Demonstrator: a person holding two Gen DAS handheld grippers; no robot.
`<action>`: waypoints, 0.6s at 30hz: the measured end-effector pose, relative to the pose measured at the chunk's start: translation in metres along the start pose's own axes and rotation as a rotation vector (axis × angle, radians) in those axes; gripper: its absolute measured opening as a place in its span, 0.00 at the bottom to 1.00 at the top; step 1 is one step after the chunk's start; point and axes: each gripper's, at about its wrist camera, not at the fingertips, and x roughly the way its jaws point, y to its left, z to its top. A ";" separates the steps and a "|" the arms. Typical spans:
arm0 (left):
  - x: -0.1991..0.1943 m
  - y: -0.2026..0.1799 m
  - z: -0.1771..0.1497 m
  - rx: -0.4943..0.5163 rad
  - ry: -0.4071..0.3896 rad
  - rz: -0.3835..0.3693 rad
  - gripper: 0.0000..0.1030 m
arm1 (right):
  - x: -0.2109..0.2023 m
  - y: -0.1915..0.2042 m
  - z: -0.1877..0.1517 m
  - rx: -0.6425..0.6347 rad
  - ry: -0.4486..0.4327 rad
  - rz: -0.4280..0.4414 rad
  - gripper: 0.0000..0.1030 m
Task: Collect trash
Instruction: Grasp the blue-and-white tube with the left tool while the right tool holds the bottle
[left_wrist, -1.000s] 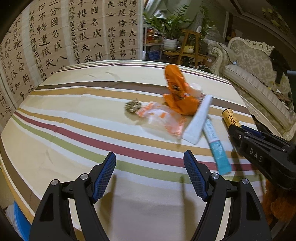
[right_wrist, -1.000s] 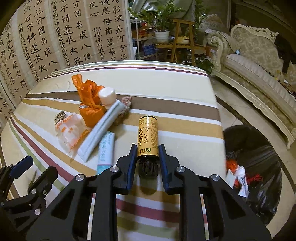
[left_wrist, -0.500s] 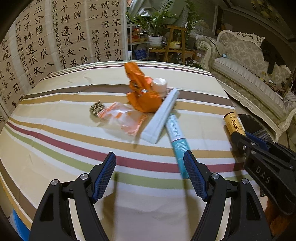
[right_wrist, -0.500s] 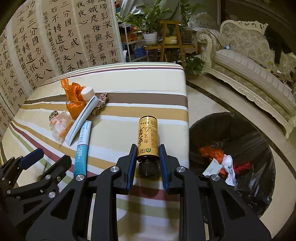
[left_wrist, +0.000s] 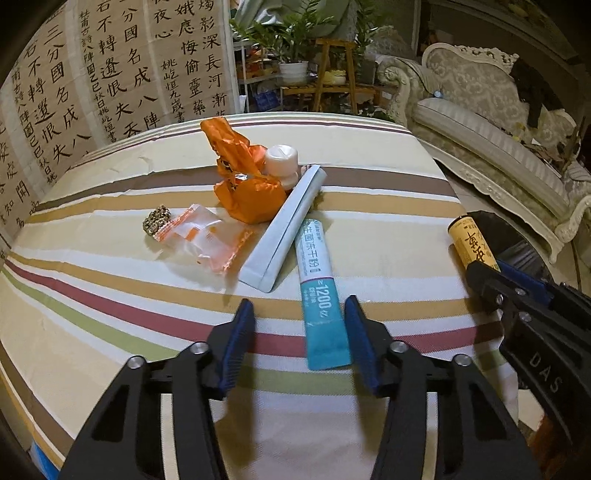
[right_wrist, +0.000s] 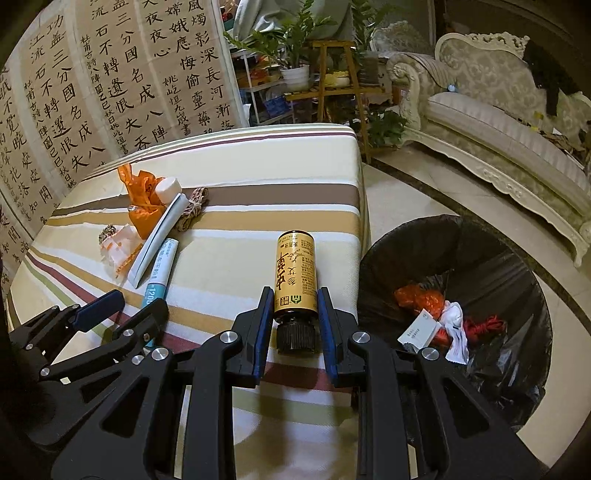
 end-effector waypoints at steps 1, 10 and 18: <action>0.000 0.001 -0.001 0.006 -0.002 0.002 0.41 | 0.000 -0.001 -0.001 0.000 0.000 0.001 0.23; -0.004 0.005 -0.003 0.017 -0.010 -0.025 0.32 | -0.001 0.002 0.000 -0.005 0.000 0.002 0.23; 0.000 -0.002 0.002 0.042 -0.016 -0.055 0.29 | -0.003 0.007 -0.001 -0.014 -0.002 -0.002 0.23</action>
